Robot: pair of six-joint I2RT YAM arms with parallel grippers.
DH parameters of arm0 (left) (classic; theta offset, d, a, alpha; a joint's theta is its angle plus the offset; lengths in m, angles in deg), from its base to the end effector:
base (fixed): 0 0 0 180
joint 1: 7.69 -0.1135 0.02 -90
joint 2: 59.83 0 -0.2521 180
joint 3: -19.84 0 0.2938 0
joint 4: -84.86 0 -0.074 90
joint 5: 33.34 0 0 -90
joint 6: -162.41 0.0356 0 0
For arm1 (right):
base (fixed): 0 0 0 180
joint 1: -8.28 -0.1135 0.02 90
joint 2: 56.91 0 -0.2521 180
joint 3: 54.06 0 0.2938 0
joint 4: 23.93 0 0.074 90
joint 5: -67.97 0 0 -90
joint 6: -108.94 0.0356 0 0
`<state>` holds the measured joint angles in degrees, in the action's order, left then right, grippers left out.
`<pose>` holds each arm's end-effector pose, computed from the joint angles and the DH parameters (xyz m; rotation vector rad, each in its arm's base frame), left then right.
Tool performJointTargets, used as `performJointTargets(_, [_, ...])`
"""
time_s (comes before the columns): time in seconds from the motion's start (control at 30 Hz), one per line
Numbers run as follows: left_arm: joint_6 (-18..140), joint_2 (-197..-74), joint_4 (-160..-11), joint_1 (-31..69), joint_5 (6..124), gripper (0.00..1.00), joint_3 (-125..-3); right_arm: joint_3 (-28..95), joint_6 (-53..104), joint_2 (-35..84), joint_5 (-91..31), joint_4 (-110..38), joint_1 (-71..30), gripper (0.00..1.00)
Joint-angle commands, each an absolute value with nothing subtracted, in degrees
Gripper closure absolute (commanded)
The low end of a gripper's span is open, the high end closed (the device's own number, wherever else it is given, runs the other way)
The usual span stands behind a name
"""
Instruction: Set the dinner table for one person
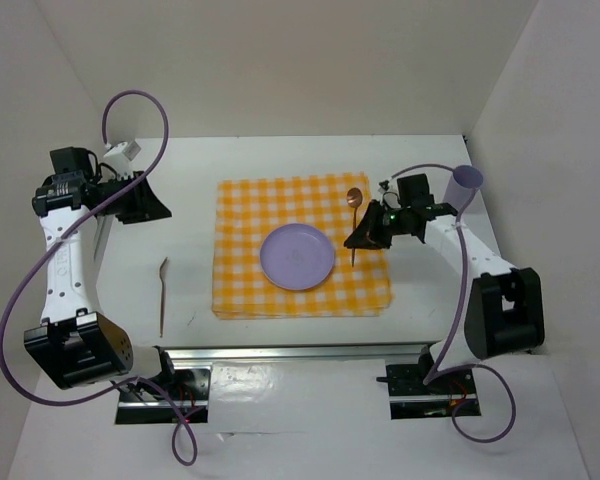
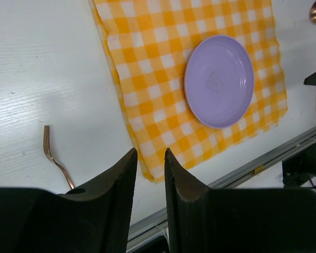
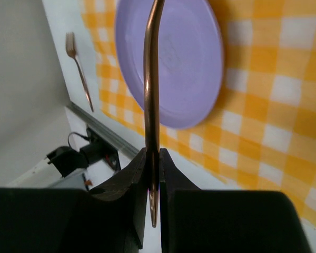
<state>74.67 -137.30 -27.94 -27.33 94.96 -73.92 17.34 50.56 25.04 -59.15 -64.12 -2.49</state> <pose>0.3009 0.0839 0.3629 -0.0668 2.3014 -0.6250 0.3284 0.0843 0.2300 0.1586 2.5244 1.1101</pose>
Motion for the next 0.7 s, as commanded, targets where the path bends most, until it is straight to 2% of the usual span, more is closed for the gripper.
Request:
performJointTargets(0.0, [76.63, -136.47, -27.81, -28.16, 95.24, 0.66, -73.86, 14.77, 46.46, 27.97, -67.1, -62.53, -0.87, 1.0])
performJointTargets(0.4, [77.86, -137.0, -26.77, -28.17, 95.24, 0.66, -72.71, 14.15, 41.62, 42.12, -72.56, -56.81, 0.98, 1.0])
performJointTargets(0.67, [77.86, -137.61, -26.76, -28.17, 94.71, 0.66, -73.24, 13.62, 40.57, 46.44, -75.72, -55.14, 3.0, 1.0])
